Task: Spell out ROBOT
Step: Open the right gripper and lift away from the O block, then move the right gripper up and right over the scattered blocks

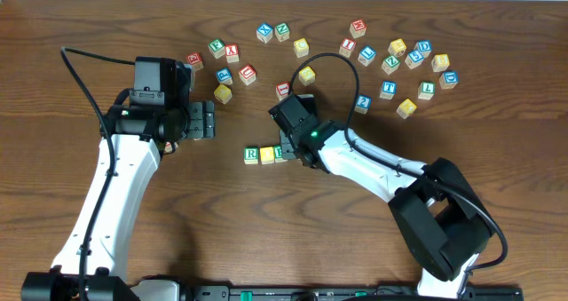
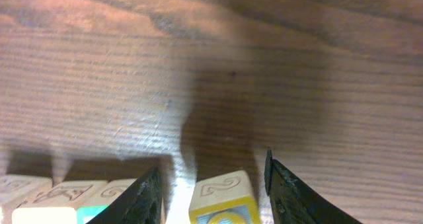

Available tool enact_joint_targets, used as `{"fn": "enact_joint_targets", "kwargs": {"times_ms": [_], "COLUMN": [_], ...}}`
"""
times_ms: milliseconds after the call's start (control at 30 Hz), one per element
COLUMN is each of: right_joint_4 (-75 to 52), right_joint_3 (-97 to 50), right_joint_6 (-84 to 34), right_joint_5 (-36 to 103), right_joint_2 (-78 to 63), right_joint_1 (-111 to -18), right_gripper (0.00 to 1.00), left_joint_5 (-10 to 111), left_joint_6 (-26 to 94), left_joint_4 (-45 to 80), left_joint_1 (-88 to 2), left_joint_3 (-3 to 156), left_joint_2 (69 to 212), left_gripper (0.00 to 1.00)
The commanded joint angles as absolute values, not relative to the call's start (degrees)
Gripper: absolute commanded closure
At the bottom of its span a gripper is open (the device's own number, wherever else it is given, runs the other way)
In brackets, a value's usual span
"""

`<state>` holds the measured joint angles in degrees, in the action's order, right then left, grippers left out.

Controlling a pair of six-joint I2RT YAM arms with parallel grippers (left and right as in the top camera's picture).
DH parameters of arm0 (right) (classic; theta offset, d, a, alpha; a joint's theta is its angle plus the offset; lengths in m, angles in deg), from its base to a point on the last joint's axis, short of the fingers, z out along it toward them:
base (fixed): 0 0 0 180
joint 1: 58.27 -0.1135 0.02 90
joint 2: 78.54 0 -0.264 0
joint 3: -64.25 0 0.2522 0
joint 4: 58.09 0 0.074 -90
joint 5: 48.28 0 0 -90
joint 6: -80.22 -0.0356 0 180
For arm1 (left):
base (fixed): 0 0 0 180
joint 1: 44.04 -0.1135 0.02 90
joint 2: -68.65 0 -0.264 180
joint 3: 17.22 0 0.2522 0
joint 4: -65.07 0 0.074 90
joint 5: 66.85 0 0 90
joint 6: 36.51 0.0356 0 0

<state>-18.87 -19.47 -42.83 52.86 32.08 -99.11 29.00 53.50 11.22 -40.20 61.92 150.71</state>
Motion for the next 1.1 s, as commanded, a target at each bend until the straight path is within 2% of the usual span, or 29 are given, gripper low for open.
{"fn": "enact_joint_targets", "kwargs": {"times_ms": [0, 533, 1067], "right_joint_4": [-19.55, -23.79, 2.87], "right_joint_3": [-19.10, -22.11, -47.53], "right_joint_6": [-41.81, -34.83, -32.78], "right_joint_5": [55.11, 59.63, 72.24], "right_joint_2": [33.13, 33.11, 33.11], "right_joint_1": [-98.30, -95.05, -88.79], "right_gripper": [0.55, 0.57, 0.57], "left_joint_5": [28.54, 28.52, 28.52], "left_joint_6": [53.66, 53.68, 53.68], "left_joint_4": [11.04, 11.04, 11.02], "left_joint_1": [-40.49, -40.49, -40.49], "left_joint_3": [62.23, 62.23, 62.23], "left_joint_2": [150.10, 150.10, 150.10], "left_gripper": [0.14, 0.14, 0.14]}}
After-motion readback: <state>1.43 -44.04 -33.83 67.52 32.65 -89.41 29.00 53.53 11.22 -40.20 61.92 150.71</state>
